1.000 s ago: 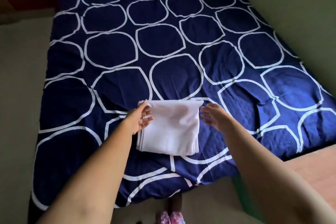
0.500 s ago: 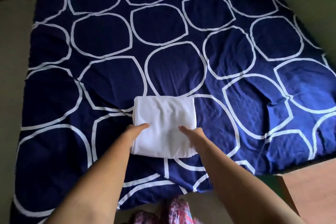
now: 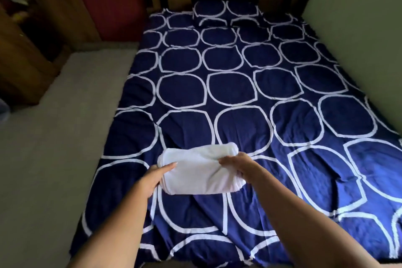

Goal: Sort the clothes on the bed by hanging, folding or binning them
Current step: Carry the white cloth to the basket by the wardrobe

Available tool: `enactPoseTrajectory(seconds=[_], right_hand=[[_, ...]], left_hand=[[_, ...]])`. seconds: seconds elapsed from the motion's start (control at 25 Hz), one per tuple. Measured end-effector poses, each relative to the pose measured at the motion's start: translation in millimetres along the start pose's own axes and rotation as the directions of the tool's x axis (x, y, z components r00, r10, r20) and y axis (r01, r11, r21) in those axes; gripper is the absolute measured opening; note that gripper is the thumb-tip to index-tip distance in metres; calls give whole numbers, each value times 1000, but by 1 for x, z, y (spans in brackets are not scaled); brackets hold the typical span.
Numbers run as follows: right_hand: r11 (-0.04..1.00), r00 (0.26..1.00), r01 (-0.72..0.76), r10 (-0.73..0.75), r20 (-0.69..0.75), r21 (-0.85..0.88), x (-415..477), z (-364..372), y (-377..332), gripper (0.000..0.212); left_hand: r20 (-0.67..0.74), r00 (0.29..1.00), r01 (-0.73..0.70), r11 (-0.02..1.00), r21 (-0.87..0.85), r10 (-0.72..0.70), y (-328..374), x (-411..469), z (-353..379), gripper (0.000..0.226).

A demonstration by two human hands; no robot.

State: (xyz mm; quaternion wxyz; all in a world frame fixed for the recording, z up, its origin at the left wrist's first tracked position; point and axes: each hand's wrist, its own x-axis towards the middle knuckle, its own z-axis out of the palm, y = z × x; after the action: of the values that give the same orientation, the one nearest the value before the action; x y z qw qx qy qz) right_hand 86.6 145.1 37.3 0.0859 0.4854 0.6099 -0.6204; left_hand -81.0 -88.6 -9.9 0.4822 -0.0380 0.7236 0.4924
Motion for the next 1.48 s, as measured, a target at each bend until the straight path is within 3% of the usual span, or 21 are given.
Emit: enactPoseTrajectory(seconds=[0.12, 0.24, 0.32, 0.44, 0.52, 0.6, 0.72, 0.88, 1.12, 1.24, 1.32, 1.48], right_hand=[[944, 978, 206, -206, 26, -258, -49, 65, -89, 40], [742, 889, 446, -431, 153, -501, -97, 153, -175, 43], [454, 798, 548, -534, 278, -702, -129, 224, -220, 50], [-2, 689, 536, -577, 439, -844, -192, 339, -264, 49], [-187, 643, 495, -578, 502, -849, -227, 406, -282, 39], [-307, 590, 444, -607, 532, -842, -247, 463, -295, 33], [-378, 542, 457, -600, 589, -805, -265, 540, -309, 32], [-442, 494, 542, -520, 697, -714, -265, 637, -340, 44], [-422, 609, 632, -249, 753, -650, -241, 744, -439, 50], [-392, 614, 637, -262, 745, -663, -211, 774, -505, 66], [-406, 620, 628, -255, 742, -664, -188, 786, -545, 75], [-346, 630, 594, -362, 687, -727, -130, 796, -628, 68]], left_hand=[[-101, 992, -71, 997, -5, 70, 23, -61, -76, 72], [-253, 962, -80, 992, 94, 101, 35, -121, -161, 42], [-372, 906, -83, 945, 317, 205, 36, -160, -234, 43], [-500, 768, -84, 837, 540, 400, 27, -238, -359, 59], [-473, 718, -83, 737, 671, 511, 18, -290, -431, 64], [-428, 671, -53, 616, 786, 605, 12, -333, -491, 61], [-458, 591, 9, 562, 827, 664, 7, -374, -557, 53], [-460, 590, 61, 532, 844, 663, 13, -376, -632, 54], [-408, 659, 17, 530, 848, 632, 71, -323, -739, 47], [-426, 675, -10, 585, 811, 602, 132, -286, -788, 50], [-379, 675, -43, 546, 837, 633, 172, -258, -820, 50], [-309, 672, -161, 540, 826, 673, 254, -193, -870, 49]])
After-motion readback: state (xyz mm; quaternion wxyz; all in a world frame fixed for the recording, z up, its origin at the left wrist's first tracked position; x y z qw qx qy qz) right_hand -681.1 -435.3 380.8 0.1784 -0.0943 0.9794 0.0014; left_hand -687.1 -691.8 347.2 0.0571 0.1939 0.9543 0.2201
